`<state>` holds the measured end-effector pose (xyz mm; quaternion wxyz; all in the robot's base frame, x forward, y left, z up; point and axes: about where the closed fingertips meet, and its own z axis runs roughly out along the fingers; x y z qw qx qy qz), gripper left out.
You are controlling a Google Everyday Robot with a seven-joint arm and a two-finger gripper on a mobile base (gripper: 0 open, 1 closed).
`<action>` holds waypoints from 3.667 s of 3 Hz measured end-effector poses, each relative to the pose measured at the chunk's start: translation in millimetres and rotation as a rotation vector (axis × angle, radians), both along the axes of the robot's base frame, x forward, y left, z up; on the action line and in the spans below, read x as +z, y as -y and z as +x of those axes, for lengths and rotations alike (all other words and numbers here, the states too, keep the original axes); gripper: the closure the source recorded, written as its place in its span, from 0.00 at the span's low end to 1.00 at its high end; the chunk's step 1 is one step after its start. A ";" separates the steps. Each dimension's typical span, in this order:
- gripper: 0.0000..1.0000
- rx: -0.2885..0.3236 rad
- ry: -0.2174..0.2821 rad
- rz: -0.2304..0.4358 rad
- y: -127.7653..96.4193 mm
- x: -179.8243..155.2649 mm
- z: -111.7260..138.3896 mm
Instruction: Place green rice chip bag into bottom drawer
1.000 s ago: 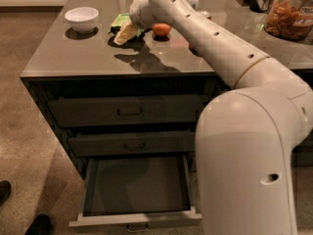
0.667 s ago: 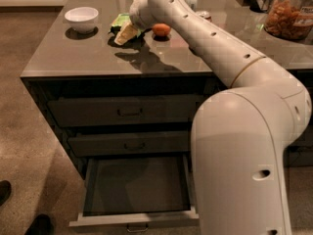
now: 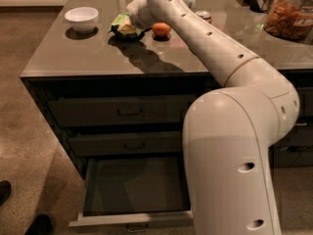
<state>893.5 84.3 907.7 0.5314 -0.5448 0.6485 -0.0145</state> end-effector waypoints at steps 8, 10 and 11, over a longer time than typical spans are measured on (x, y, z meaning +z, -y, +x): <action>1.00 0.370 0.203 0.306 86.9 170.0 -143.3; 1.00 0.692 0.162 0.377 109.2 188.4 -213.9; 1.00 0.727 0.141 0.357 103.7 182.6 -221.0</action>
Offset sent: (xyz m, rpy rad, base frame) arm -0.0001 0.0030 -0.0017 -0.0539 0.0805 0.0986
